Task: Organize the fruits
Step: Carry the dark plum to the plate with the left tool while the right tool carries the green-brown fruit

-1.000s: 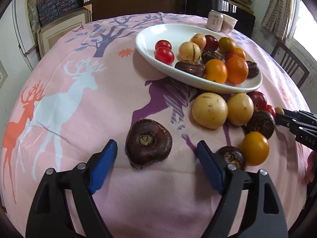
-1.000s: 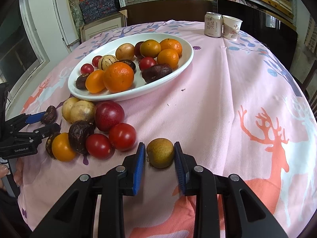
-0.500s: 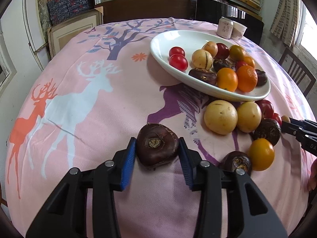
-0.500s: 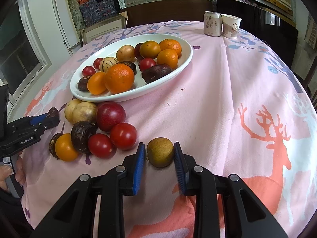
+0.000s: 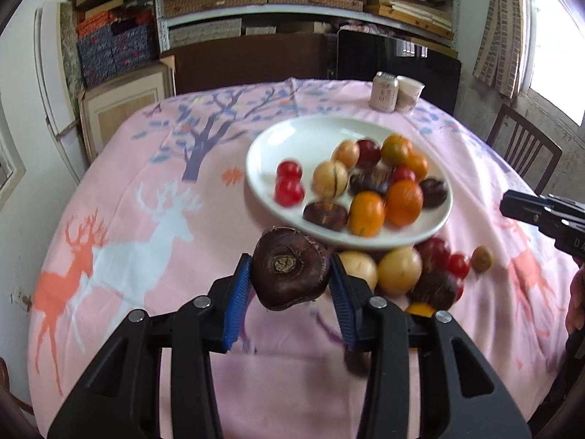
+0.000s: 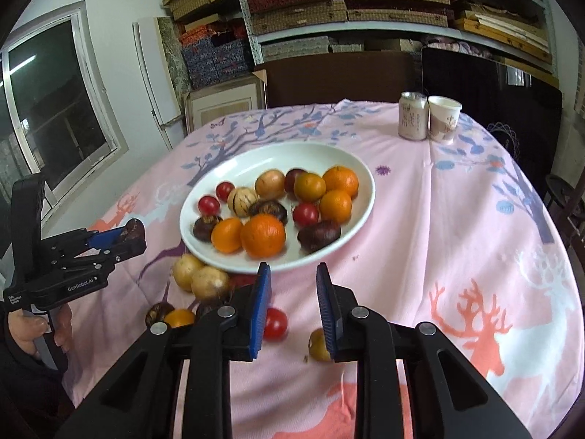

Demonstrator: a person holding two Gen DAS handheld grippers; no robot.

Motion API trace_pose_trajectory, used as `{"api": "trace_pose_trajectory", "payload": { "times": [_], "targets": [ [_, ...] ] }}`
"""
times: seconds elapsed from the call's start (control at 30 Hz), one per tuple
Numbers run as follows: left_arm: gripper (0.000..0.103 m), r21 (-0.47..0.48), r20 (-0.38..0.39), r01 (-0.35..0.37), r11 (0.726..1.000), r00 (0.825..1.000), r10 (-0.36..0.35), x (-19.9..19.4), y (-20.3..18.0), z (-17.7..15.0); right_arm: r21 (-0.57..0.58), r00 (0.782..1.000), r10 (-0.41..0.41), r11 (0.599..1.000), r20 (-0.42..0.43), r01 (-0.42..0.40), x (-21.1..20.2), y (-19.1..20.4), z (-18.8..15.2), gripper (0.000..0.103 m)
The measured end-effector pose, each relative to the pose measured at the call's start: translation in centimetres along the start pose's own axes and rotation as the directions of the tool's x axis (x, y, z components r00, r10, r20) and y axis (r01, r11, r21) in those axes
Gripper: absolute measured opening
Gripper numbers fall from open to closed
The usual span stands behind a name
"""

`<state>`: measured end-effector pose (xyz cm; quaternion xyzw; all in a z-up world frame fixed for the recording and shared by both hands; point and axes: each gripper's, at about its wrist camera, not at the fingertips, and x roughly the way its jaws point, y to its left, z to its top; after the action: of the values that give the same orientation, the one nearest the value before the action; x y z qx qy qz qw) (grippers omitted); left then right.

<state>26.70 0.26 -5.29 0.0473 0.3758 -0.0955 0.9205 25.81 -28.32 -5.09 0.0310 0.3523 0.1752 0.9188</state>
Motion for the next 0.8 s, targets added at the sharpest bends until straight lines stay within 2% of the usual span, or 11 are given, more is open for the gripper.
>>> {"api": "trace_pose_trajectory", "payload": {
  "times": [0.1,0.17,0.3,0.37,0.43,0.47,0.8],
  "targets": [
    [0.041,0.016,0.023,0.006,1.0,1.0,-0.006,0.1,-0.8,2.0,0.027,1.0,0.016,0.999,0.026,-0.017,-0.3,-0.9,2.0,0.026],
    [0.041,0.023,0.029,0.017,1.0,0.999,-0.018,0.1,-1.3,2.6,0.042,1.0,0.02,0.999,0.016,-0.021,-0.2,-1.6,2.1,0.027],
    [0.041,0.03,0.032,0.036,0.999,0.999,-0.037,0.1,-1.7,2.4,-0.037,0.991,0.021,0.999,-0.131,-0.026,1.2,-1.1,-0.9,0.042],
    [0.041,0.029,0.024,0.038,0.999,0.999,-0.039,0.4,-1.7,2.2,-0.1,0.985,-0.015,0.995,-0.172,-0.002,2.2,-0.5,-3.0,0.042],
    [0.041,0.024,0.017,0.035,0.999,0.999,-0.036,0.6,-1.6,2.0,-0.114,0.976,-0.038,0.993,-0.215,0.013,3.7,-0.6,-4.3,0.028],
    [0.041,0.021,0.014,0.035,0.999,0.999,-0.035,0.7,-1.5,1.9,-0.115,0.976,-0.047,0.993,-0.212,0.023,4.1,-0.9,-4.5,0.027],
    [0.041,0.018,0.003,0.029,0.999,1.0,-0.029,0.5,-1.2,1.1,-0.07,0.967,-0.004,0.997,-0.255,-0.015,4.6,-1.4,-5.0,0.028]
  ]
}}
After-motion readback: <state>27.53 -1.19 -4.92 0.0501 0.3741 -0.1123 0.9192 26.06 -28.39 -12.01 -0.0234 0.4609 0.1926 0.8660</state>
